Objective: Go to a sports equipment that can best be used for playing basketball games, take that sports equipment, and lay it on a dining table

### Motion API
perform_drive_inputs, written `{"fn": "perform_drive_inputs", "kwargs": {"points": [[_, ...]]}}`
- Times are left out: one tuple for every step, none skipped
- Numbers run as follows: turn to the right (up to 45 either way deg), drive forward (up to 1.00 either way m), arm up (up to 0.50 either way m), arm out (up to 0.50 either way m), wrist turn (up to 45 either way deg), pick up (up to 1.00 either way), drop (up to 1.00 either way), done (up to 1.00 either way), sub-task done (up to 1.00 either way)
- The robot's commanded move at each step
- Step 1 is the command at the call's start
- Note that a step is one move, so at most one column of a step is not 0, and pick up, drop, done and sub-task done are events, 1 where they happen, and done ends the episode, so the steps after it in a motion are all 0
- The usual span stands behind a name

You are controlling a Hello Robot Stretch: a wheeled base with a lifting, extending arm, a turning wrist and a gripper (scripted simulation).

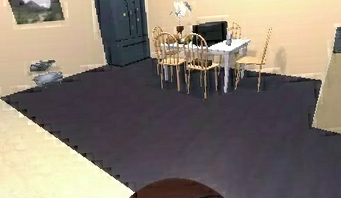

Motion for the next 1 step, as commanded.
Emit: {"fn": "perform_drive_inputs", "kwargs": {"points": [[-18.0,0.0,0.0,0.0,0.0,0.0,0.0,0.0,0.0]]}}
